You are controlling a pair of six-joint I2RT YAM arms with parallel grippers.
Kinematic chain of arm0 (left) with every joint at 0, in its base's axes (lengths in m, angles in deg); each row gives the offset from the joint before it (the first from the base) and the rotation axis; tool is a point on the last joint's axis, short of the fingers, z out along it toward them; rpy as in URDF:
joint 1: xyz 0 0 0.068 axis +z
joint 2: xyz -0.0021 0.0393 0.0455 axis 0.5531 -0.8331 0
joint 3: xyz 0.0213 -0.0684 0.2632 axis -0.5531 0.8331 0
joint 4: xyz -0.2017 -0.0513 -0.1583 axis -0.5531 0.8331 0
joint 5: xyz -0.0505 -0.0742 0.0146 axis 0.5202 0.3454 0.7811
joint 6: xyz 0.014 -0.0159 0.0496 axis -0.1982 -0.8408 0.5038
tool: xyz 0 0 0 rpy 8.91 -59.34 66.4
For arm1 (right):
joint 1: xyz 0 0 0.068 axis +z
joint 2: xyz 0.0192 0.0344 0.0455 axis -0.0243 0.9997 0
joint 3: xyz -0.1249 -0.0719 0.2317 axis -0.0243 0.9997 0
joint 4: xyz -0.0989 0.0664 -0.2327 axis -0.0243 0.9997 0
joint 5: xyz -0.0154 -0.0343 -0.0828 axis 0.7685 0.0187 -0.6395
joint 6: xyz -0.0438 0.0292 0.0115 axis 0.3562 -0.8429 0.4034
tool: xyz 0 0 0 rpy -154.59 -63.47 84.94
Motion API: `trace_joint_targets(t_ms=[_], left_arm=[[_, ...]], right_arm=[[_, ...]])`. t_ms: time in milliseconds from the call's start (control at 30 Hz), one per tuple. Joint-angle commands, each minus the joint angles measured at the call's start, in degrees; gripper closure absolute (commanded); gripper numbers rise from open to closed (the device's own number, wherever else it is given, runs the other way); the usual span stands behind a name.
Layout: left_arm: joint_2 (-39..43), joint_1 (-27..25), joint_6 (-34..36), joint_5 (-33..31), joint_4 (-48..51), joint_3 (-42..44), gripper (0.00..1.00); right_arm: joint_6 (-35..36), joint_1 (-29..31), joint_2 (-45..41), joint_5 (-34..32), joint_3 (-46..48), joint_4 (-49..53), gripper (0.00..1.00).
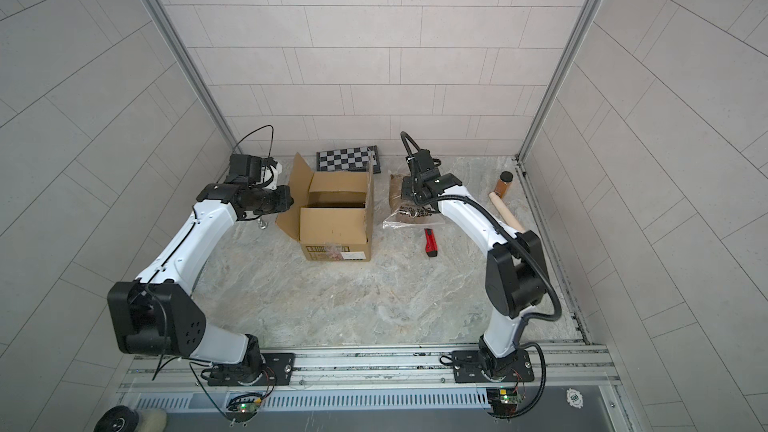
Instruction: Unpack the express box
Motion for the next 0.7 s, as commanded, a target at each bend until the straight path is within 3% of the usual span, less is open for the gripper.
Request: trace_joint_targets(t_ms=[0,33,67,100,133,233,300,367,467,533,600,667], left_arm=[[1.6,0.0,1.5,3.3,-4.0,-1.7,0.64],[2.5,0.0,1.8,3.2,-4.4,-1.9,0.54],[3.4,0.0,1.9,3.0,-4.9,-2.1,0.36],[4.5,0.0,1.9,2.5,-5.4,-2.4,0.10],[5.8,0.0,1.8,1.8,-6.0,-2.6,0.00],[10.2,0.0,0.7,-1.5,-8.8,-2.2,0.00],[15.5,0.0,-0.1,-5.7,-12.7,0.5,0.00],[22.1,0.0,-0.5,-11.5,-16.8,4.3,0.00],[34.4,0.0,-0.8,-24.1,-28.2,16.3,0.00],[41.3,0.0,-1.7,-33.2,-37.5,27.1,0.00],[45.2,-0.1,-2.3,-40.7,-46.1,37.7,0.00],[46.5,-0.1,-2.6,-44.6,-53.1,45.9,0.00]], right_arm=[[-1.1,0.3,2.4,4.2,-3.6,-6.8,1.00],[-1.2,0.3,3.6,5.3,-4.7,-6.9,1.00],[-1.0,0.4,4.3,6.0,-5.6,-6.9,0.96],[-0.8,0.3,4.9,6.2,-6.5,-6.7,0.85],[-0.3,0.3,5.1,6.0,-7.4,-6.3,0.69],[0.4,-0.8,3.8,3.7,-8.6,-3.3,0.29],[2.1,-2.0,0.1,0.5,-5.8,-2.8,0.12],[5.0,-3.3,-4.6,-4.1,-1.3,-2.8,0.01],[10.8,-4.9,-14.1,-15.7,9.4,-6.2,0.01],[16.8,-5.0,-20.6,-24.2,19.6,-13.7,0.01],[25.0,-5.0,-26.4,-29.8,32.8,-27.2,0.01],[28.8,-5.3,-30.8,-33.2,45.2,-41.7,0.01]])
